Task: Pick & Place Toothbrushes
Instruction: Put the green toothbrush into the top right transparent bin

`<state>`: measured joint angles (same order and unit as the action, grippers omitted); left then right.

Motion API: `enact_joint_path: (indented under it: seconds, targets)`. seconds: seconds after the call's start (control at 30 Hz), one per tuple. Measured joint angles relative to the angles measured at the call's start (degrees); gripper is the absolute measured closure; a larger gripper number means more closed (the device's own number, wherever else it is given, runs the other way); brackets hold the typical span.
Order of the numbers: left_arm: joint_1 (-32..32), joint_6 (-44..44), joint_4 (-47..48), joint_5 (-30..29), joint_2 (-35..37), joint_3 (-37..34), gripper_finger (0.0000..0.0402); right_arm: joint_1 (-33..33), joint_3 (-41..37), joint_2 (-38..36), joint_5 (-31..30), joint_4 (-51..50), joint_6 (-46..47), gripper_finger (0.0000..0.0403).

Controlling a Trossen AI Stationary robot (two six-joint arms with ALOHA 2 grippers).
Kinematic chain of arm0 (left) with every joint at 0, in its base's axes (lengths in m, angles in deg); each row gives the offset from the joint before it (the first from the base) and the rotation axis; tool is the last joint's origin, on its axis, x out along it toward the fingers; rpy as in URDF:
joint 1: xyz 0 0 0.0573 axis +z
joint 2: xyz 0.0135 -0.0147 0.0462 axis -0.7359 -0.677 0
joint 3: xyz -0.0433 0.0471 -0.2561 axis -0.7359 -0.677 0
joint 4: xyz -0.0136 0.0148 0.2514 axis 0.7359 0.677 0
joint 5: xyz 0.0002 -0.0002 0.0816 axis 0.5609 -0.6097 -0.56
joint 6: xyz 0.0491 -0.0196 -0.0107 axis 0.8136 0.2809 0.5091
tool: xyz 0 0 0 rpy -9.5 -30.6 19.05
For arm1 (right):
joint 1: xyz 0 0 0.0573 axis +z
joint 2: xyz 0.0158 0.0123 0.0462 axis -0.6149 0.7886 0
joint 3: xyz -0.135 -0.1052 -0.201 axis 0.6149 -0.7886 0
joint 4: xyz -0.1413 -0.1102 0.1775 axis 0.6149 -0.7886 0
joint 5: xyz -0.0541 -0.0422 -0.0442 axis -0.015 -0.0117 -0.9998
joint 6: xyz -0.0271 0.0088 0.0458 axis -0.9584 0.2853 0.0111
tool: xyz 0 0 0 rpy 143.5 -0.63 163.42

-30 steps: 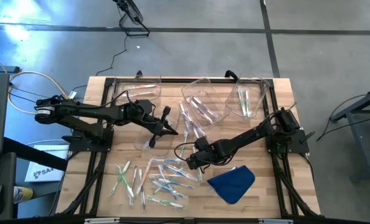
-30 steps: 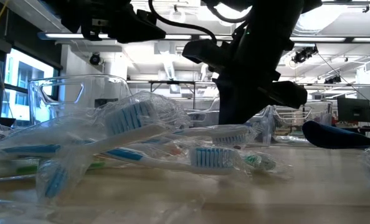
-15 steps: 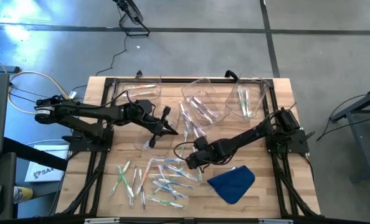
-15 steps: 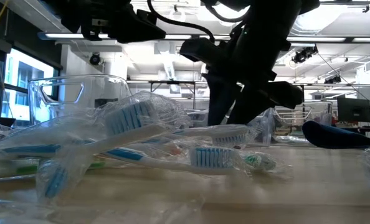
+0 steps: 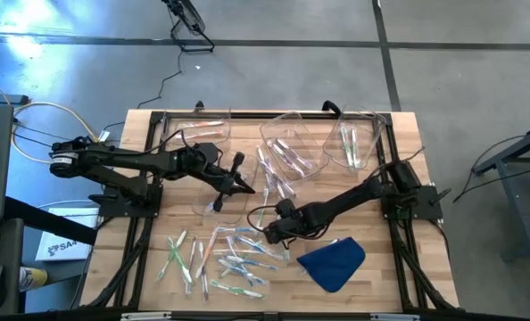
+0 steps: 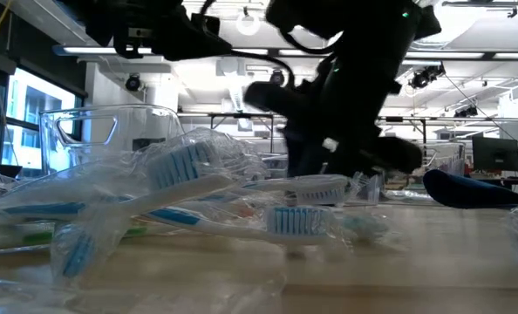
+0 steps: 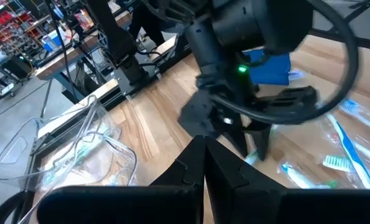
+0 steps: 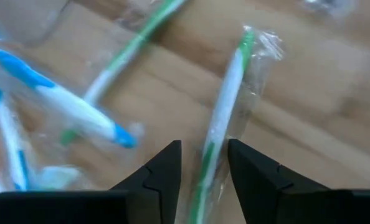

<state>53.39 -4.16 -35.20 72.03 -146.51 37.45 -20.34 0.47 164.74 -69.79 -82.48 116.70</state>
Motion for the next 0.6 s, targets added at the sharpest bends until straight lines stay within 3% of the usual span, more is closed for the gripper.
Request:
enact_joint_path:
  seconds: [0.27, 0.6]
  targets:
    - [0.00, 0.09, 0.13, 0.01, 0.00, -0.04, 0.0402, 0.00, 0.19, 2.10, 0.73, 1.95, -0.07, 0.0286]
    - [0.00, 0.04, 0.23, -0.13, 0.00, -0.04, 0.0402, -0.45, 0.05, 1.25, 0.61, -1.63, -1.52, 0.0385]
